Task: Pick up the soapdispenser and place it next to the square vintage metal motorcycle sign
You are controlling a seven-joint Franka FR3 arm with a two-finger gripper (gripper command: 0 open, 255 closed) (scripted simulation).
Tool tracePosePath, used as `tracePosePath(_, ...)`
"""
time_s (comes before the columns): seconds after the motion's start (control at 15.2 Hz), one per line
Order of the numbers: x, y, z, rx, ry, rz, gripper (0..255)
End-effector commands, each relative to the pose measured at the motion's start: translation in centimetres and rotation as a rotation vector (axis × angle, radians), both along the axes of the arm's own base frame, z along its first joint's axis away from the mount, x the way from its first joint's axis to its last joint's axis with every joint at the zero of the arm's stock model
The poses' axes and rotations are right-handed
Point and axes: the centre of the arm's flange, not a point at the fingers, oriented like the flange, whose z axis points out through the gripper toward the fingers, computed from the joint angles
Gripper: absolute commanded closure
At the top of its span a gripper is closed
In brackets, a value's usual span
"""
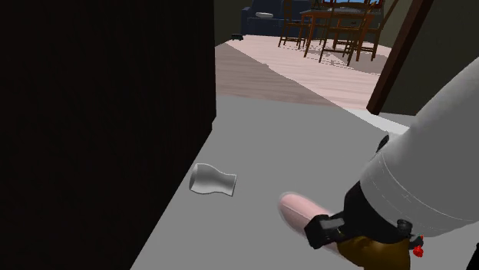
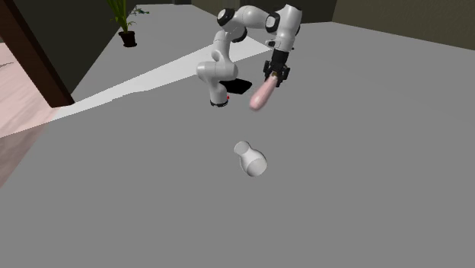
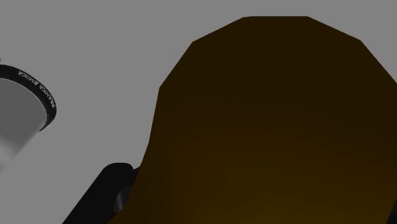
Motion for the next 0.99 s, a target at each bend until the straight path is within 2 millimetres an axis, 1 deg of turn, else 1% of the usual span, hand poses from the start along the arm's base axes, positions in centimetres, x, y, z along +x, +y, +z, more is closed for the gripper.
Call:
tracePosePath(0.0,-2.8,0.5,-0.1,0.0,0.0,-0.001,255)
tracePosePath(0.92,-20.8,4.5,0.0,0.0,0.0,-0.001,255)
